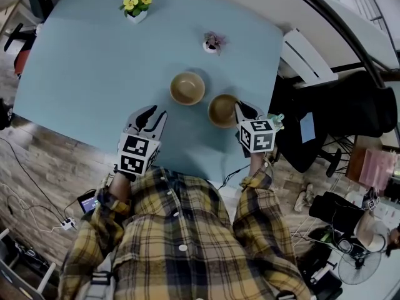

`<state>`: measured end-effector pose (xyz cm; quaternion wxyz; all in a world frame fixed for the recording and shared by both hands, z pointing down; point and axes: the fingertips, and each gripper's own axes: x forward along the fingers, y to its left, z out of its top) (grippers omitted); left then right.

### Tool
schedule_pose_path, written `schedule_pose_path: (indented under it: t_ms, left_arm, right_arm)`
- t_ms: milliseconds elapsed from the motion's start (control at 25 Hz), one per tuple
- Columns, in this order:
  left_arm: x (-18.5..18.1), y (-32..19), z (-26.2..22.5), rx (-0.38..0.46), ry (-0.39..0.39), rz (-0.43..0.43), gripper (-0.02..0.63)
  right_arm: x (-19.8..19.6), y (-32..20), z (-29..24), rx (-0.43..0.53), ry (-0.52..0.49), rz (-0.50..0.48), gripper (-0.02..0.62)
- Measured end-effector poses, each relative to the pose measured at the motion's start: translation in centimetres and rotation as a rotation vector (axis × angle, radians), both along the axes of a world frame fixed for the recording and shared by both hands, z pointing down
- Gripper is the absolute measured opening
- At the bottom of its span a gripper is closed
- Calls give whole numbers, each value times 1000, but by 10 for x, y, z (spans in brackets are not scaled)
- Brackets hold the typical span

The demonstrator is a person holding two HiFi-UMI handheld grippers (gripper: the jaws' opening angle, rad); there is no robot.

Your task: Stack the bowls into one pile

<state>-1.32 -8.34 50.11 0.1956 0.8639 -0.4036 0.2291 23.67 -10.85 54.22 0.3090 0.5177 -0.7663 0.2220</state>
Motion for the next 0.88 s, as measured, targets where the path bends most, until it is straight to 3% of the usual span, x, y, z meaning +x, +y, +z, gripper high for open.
schedule_pose_path:
  t_ms: [440,640,880]
  left_arm:
    - [-3,-1,-6,12,16,-28,103]
    - [-11,0,-9,12,18,-56,103]
    - [-21,3,-7,5,16,-90,103]
  right_arm:
    - [-39,-28,-55,140,-7,-115,17]
    - [-72,-48,-67,174,-86,-149,17]
    - [-97,-60,-55,149,-205,-99,17]
